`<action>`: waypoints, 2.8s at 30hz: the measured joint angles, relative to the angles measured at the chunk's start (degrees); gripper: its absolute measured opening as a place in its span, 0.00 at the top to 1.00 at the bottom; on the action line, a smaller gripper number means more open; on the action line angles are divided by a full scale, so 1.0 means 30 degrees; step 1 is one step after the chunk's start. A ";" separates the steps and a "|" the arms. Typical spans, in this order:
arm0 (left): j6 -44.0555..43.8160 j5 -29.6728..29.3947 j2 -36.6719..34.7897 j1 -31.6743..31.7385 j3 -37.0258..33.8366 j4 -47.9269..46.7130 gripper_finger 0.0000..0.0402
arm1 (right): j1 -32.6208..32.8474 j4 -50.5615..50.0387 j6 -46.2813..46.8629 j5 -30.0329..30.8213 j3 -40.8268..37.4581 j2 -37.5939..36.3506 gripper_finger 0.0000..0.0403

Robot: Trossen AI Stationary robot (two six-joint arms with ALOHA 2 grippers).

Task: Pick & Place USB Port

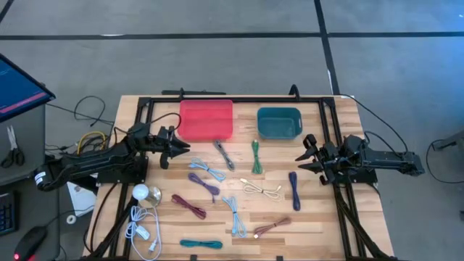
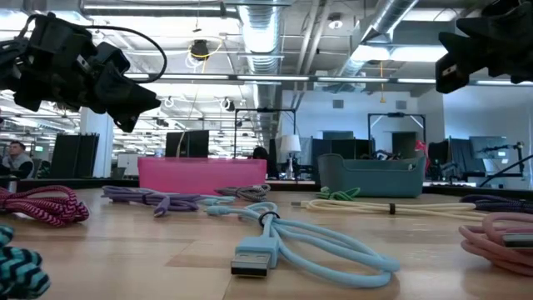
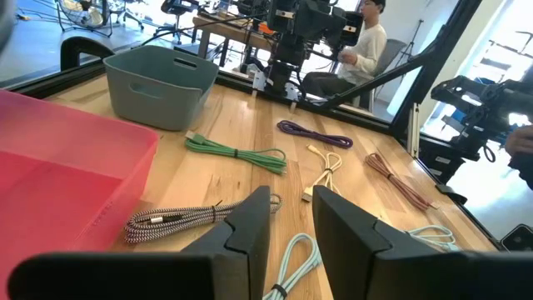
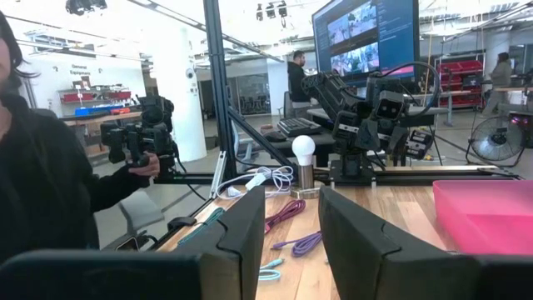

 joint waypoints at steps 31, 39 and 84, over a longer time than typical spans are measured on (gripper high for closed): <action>0.0000 0.0000 0.0003 0.0001 0.0001 0.0001 0.77 | -0.0007 -0.0022 -0.0005 0.0007 0.0000 0.0000 0.73; 0.0000 0.0000 0.0003 0.0006 0.0003 0.0005 0.77 | -0.0004 -0.0022 -0.0005 0.0000 0.0000 0.0000 0.73; 0.0000 -0.0005 -0.0004 0.0007 0.0005 0.0117 0.77 | 0.0029 -0.7854 0.7597 0.5666 0.3786 0.0384 0.75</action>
